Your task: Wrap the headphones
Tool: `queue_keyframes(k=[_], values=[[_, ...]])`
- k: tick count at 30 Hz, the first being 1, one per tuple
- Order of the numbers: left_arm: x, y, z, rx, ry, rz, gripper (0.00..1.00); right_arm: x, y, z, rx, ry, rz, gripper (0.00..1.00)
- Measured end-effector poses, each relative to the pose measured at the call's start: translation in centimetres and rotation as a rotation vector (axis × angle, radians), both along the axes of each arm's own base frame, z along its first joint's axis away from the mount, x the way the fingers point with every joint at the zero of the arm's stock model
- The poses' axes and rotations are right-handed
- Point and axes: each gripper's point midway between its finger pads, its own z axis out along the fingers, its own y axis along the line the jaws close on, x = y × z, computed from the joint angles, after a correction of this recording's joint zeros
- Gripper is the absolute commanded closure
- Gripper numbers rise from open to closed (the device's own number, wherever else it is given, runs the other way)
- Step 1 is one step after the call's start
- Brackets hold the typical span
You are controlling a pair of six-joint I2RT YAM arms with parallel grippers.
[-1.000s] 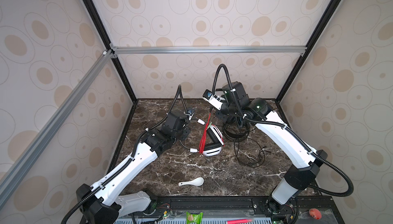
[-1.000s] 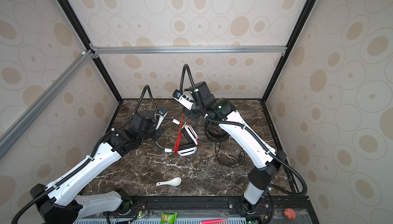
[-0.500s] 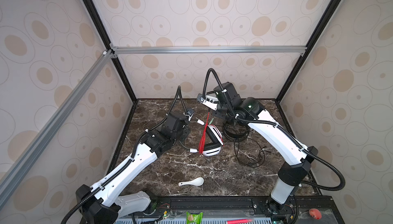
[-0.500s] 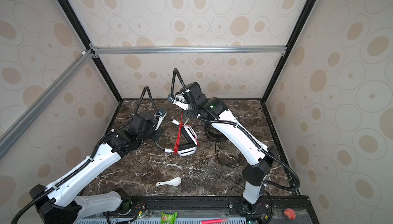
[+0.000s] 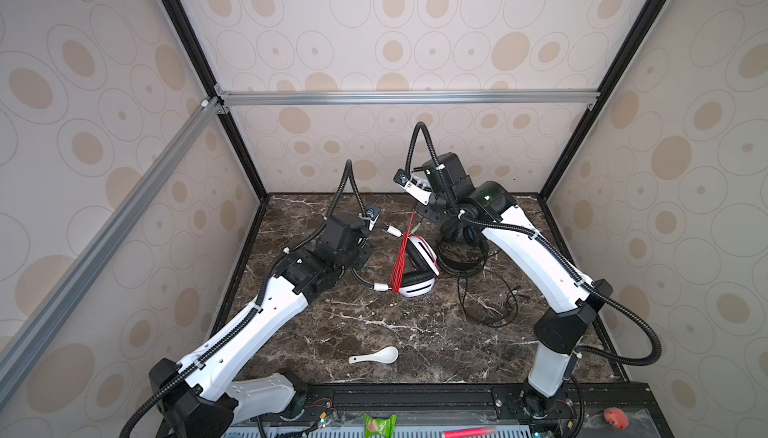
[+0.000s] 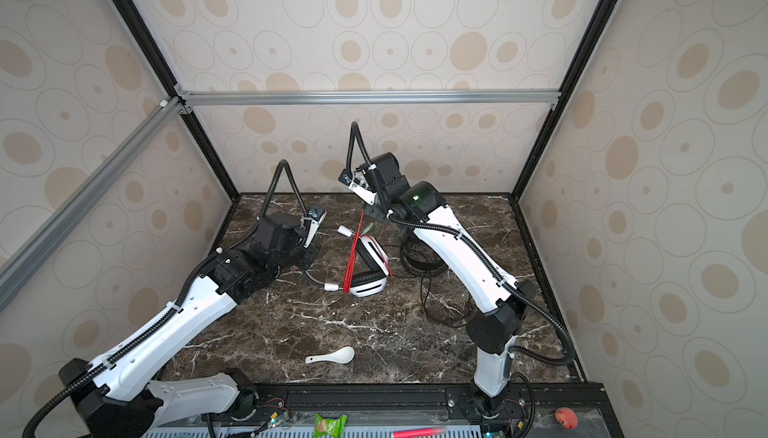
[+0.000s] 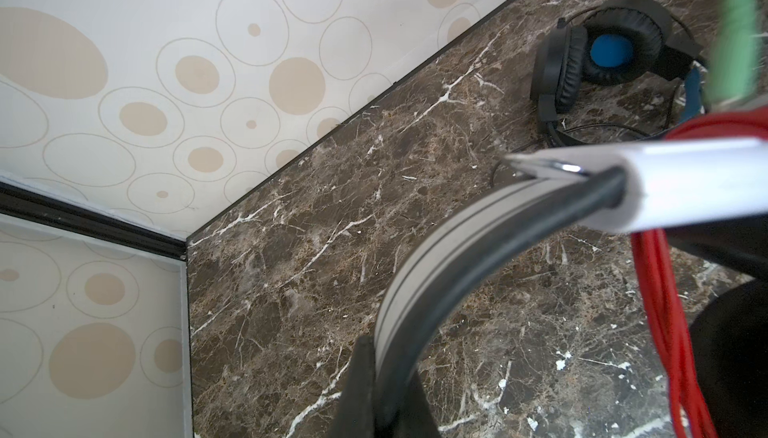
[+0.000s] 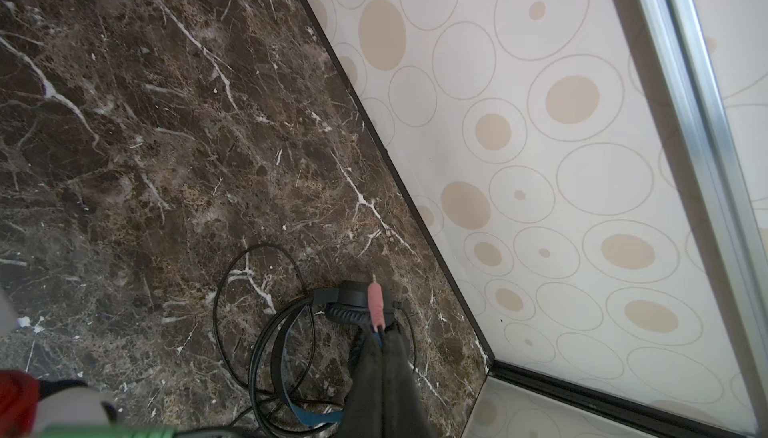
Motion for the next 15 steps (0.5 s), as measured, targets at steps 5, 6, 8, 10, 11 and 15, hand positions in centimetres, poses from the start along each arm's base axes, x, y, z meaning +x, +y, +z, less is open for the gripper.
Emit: queue_keyframes(k=[5,6,8,10,11,15], values=[[-0.3,0.2,-1.1,0.046,0.042,-0.011,1.0,1.1,-0.4,-4.3,-0.115,0.008,-0.014,1.0],[-0.4,0.3,-1.4,0.055,0.051,-0.014,1.0,1.3,-0.5,-5.3,-0.133,0.011,-0.01,1.0],[-0.5,0.3,-1.9,0.069,0.069,-0.02,1.0,1.6,-0.6,-7.0,-0.162,0.02,0.003,1.0],[-0.7,0.3,-2.2,0.076,0.084,-0.026,1.0,1.6,-0.4,-8.0,-0.164,0.038,0.024,1.0],[-0.7,0.2,-2.3,0.077,0.088,-0.027,1.0,1.6,-0.3,-8.1,-0.154,0.046,0.035,1.0],[-0.8,0.0,-2.3,0.069,0.094,-0.037,1.0,1.0,1.0,-7.2,-0.035,0.055,0.08,1.0]])
